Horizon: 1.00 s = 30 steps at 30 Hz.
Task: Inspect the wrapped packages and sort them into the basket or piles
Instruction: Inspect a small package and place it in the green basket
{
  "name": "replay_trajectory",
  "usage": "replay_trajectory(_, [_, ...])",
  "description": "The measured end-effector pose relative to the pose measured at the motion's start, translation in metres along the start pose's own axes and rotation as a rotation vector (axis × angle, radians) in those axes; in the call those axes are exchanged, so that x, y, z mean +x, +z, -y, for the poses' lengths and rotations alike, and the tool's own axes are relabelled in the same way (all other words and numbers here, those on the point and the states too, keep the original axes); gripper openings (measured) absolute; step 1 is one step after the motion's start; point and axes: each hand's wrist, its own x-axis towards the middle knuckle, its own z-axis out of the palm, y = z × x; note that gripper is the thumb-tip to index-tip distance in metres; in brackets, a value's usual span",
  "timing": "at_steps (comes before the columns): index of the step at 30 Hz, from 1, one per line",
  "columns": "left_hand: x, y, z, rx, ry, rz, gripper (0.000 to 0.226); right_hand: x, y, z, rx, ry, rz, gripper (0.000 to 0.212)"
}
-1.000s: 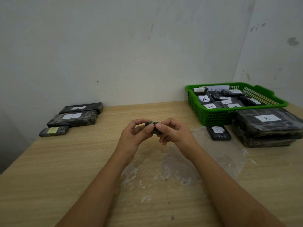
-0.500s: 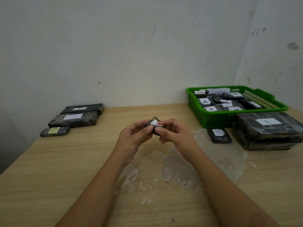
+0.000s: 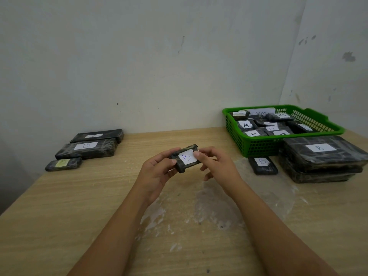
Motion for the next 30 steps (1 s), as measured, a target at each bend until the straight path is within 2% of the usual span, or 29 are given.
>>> replay_trajectory(3, [0.001,0.000,0.002,-0.007,0.007,0.002,0.032,0.004,-0.001,-0.001,0.126,0.027,-0.007,0.025])
replay_trajectory(7, [0.001,0.002,0.005,0.036,0.056,-0.007,0.052,0.008,-0.003,-0.003,0.148,0.024,-0.065,0.028])
replay_trajectory(10, [0.001,0.004,0.008,0.054,0.096,-0.032,0.050,0.010,-0.003,-0.003,0.152,0.035,-0.073,0.030])
replay_trajectory(14, [0.004,0.003,0.009,0.045,0.104,-0.021,0.048,0.007,-0.009,0.007,0.095,0.042,-0.004,0.030])
replay_trajectory(17, [0.006,0.004,0.009,0.044,0.111,-0.012,0.079,0.003,-0.021,0.014,0.025,-0.015,0.093,0.050])
replay_trajectory(19, [0.009,0.008,0.006,0.054,0.108,0.004,0.073,0.002,-0.032,0.018,-0.074,-0.052,0.138,0.060])
replay_trajectory(24, [0.018,0.026,0.002,0.089,0.067,0.084,0.042,0.002,-0.059,0.033,-0.118,-0.035,0.180,0.056])
replay_trajectory(30, [0.048,0.064,-0.003,0.047,0.078,0.124,0.037,0.020,-0.095,0.056,-0.146,-0.051,0.112,0.040])
